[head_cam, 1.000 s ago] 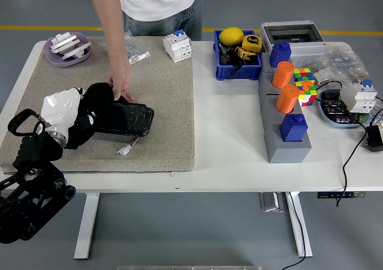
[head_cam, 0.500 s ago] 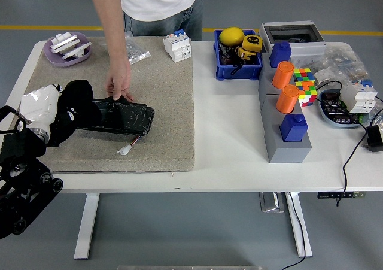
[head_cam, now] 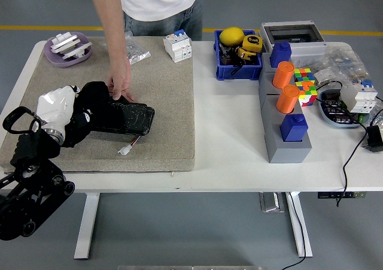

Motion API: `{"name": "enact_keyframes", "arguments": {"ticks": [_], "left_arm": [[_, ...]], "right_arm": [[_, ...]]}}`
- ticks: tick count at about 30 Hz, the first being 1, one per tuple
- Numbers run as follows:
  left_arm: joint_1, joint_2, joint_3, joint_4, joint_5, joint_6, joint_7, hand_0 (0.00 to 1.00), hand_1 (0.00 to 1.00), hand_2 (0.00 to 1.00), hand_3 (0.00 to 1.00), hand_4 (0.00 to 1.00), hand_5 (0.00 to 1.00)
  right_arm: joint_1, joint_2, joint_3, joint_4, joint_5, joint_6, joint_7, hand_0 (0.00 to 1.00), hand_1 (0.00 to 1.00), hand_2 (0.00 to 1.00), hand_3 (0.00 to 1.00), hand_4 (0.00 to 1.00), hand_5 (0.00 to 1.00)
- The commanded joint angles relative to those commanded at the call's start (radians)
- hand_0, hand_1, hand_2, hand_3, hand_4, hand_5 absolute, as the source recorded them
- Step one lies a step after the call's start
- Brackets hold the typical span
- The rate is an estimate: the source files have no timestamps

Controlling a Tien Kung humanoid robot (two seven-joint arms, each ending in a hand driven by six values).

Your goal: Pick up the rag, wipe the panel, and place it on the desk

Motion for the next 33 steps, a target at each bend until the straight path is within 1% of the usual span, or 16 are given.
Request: {"name": "enact_keyframes", "arguments": {"ticks": [3,7,10,12,17,20,24,28,33], "left_arm": [[-0.018,-0.017,0.04,-0.008,-0.013,-0.001,0.002,0.194,0.292,0.506,0.564,0.471,0.002],[-0.034,-0.028,0.096,-0.024,-0.025,-0.006,0.006,0.194,0.292,0.505,0.564,0.474,0.002],[-0.041,-0.034,0.127,-0.039,-0.027,-0.009,0.01,0.194,0.292,0.505,0.564,0.474,0.002],[-0.046,-0.036,0.153,-0.061,-0.027,-0.013,0.015,0.194,0.292,0.505,0.564,0.474,0.002],[-0.056,-0.041,0.192,-0.108,-0.028,-0.017,0.022,0.194,0.291,0.503,0.562,0.481,0.002],[-0.059,-0.048,0.204,-0.117,-0.029,-0.019,0.024,0.193,0.29,0.504,0.562,0.48,0.002],[-0.061,-0.051,0.214,-0.115,-0.032,-0.02,0.026,0.193,0.29,0.504,0.562,0.48,0.002],[-0.059,-0.053,0.21,-0.102,-0.032,-0.02,0.027,0.192,0.29,0.505,0.563,0.476,0.002],[-0.053,-0.048,0.194,-0.08,-0.031,-0.018,0.026,0.193,0.29,0.505,0.563,0.475,0.002]], "right_arm": [[0.002,0.0,0.003,0.0,-0.003,-0.001,0.001,0.744,0.599,0.618,0.568,0.992,0.496],[0.0,0.0,0.021,-0.002,-0.011,-0.002,0.0,0.745,0.599,0.619,0.568,0.994,0.501],[0.0,-0.001,0.024,-0.003,-0.01,-0.001,0.0,0.745,0.599,0.619,0.568,0.994,0.501],[0.0,-0.002,0.021,-0.004,-0.009,0.0,0.0,0.745,0.599,0.619,0.568,0.994,0.501],[0.0,-0.002,0.023,-0.005,-0.011,0.0,0.001,0.744,0.599,0.619,0.569,0.998,0.505],[0.0,-0.001,0.033,-0.006,-0.014,-0.001,0.003,0.745,0.598,0.619,0.569,0.998,0.507],[-0.001,-0.002,0.037,-0.007,-0.016,-0.001,0.005,0.745,0.598,0.619,0.569,0.998,0.507],[-0.002,-0.002,0.038,-0.007,-0.018,0.0,0.004,0.745,0.598,0.619,0.57,0.998,0.51],[-0.002,-0.001,0.043,-0.006,-0.022,0.001,0.004,0.746,0.6,0.619,0.57,0.998,0.51]]}}
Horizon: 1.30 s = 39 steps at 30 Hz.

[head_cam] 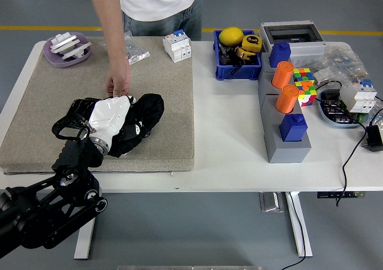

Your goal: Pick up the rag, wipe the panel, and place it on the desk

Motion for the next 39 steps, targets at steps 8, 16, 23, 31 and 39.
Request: {"name": "enact_keyframes", "arguments": {"ticks": [8,16,23,31,39], "left_arm": [[0.007,0.023,-0.042,0.03,0.0,-0.002,0.002,0.193,0.289,0.505,0.564,0.474,0.002],[0.018,0.038,-0.101,0.055,0.021,-0.001,0.003,0.192,0.289,0.506,0.564,0.472,0.002],[0.025,0.052,-0.161,0.094,0.036,-0.001,0.002,0.192,0.289,0.508,0.564,0.468,0.002],[0.038,0.055,-0.231,0.15,0.046,-0.003,0.002,0.192,0.288,0.508,0.565,0.468,0.002],[0.041,0.059,-0.292,0.229,0.04,0.0,-0.007,0.192,0.286,0.507,0.564,0.469,0.002]], "right_arm": [[0.0,0.001,0.006,0.0,-0.002,0.0,0.0,0.747,0.6,0.619,0.57,0.998,0.51],[-0.001,0.001,0.013,0.001,-0.007,0.0,0.0,0.747,0.6,0.619,0.57,0.998,0.513],[-0.002,0.0,0.023,0.003,-0.018,0.0,0.0,0.747,0.6,0.618,0.57,0.998,0.514],[-0.001,0.001,0.044,0.006,-0.034,-0.002,0.0,0.748,0.601,0.618,0.57,0.998,0.514],[-0.002,0.005,0.09,0.004,-0.042,-0.009,0.005,0.747,0.601,0.618,0.57,0.998,0.515]]}}
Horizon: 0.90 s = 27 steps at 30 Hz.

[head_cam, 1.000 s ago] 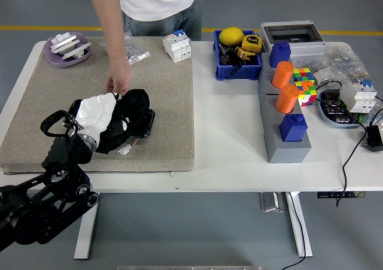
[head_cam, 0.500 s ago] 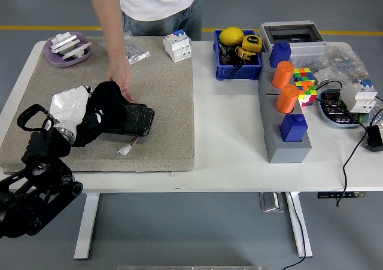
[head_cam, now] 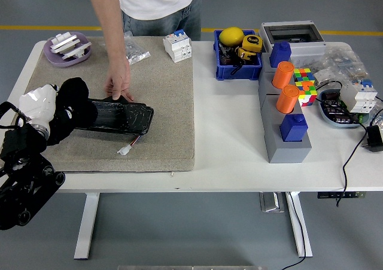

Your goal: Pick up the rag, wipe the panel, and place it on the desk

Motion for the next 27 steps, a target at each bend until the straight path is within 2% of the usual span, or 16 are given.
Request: {"name": "enact_keyframes", "arguments": {"ticks": [5,13,21,27], "left_arm": [[0.011,-0.002,-0.044,0.048,0.006,0.011,-0.009,0.193,0.287,0.508,0.565,0.468,0.002],[0.018,0.006,-0.084,0.059,0.018,0.017,-0.012,0.192,0.286,0.507,0.564,0.472,0.002],[-0.001,0.025,-0.071,0.107,-0.007,0.034,-0.043,0.195,0.286,0.507,0.564,0.47,0.002],[-0.023,0.04,-0.034,0.15,-0.031,0.056,-0.092,0.233,0.315,0.51,0.567,0.46,0.002]], "right_arm": [[-0.003,0.0,0.008,-0.001,0.006,-0.002,0.001,0.747,0.599,0.617,0.57,0.998,0.515],[-0.001,0.001,0.0,0.003,0.0,-0.001,0.0,0.747,0.6,0.617,0.571,0.998,0.518],[0.001,0.003,0.019,0.007,-0.021,-0.006,0.0,0.747,0.599,0.616,0.57,0.998,0.518],[0.002,0.002,0.014,0.007,-0.015,-0.006,-0.001,0.747,0.598,0.616,0.57,0.998,0.518]]}}
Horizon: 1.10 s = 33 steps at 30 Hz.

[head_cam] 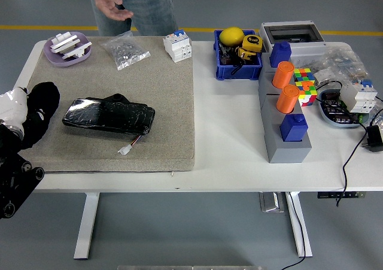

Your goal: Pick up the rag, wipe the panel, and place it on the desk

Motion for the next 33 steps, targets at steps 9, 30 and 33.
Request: {"name": "enact_keyframes", "arguments": {"ticks": [9,30,33], "left_arm": [[-0.019,0.019,0.065,0.056,-0.028,0.02,-0.084,0.269,0.369,0.511,0.569,0.453,0.002],[-0.021,0.035,0.105,0.104,-0.035,0.081,-0.233,0.306,0.414,0.508,0.567,0.451,0.002],[-0.024,0.037,0.107,0.102,-0.034,0.077,-0.259,0.306,0.414,0.508,0.567,0.451,0.002]], "right_arm": [[0.0,-0.002,0.001,0.001,-0.003,-0.003,-0.001,0.747,0.598,0.615,0.569,0.998,0.518],[0.003,-0.005,-0.01,0.001,-0.007,-0.007,-0.004,0.747,0.597,0.61,0.569,0.998,0.515],[0.003,-0.005,-0.007,0.001,-0.008,-0.007,-0.005,0.747,0.597,0.61,0.569,0.998,0.515]]}}
